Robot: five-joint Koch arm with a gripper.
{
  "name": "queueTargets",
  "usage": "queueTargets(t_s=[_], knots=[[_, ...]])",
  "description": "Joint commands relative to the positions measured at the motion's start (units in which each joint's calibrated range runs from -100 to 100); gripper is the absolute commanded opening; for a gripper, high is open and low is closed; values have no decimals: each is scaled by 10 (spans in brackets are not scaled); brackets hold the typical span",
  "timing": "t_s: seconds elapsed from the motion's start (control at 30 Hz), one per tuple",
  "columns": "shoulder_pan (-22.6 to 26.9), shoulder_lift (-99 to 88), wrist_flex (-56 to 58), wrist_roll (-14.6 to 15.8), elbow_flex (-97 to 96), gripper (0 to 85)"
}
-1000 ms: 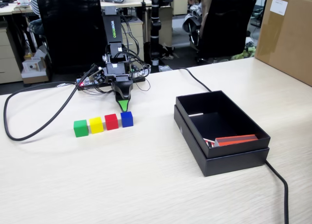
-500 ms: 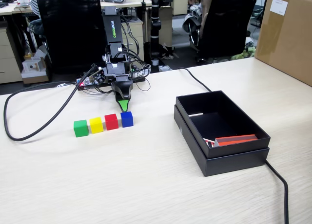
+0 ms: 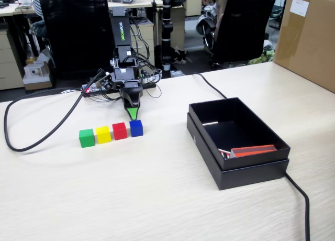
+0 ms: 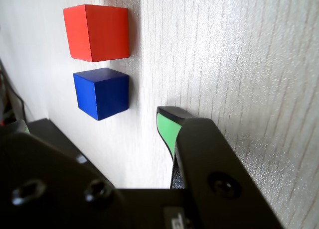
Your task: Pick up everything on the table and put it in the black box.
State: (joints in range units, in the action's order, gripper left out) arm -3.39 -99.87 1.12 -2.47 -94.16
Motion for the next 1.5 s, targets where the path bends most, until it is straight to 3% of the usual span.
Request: queueTargets(t_s=[0.0, 0.77, 1.13, 1.37, 1.47], knots=[[0, -1, 14, -4, -19, 501], [-1, -1, 15, -3, -13, 491], [-9, 42, 283, -5, 273, 479], [-11, 131, 307, -13, 379, 476], [-23, 179, 395, -13, 449, 477]])
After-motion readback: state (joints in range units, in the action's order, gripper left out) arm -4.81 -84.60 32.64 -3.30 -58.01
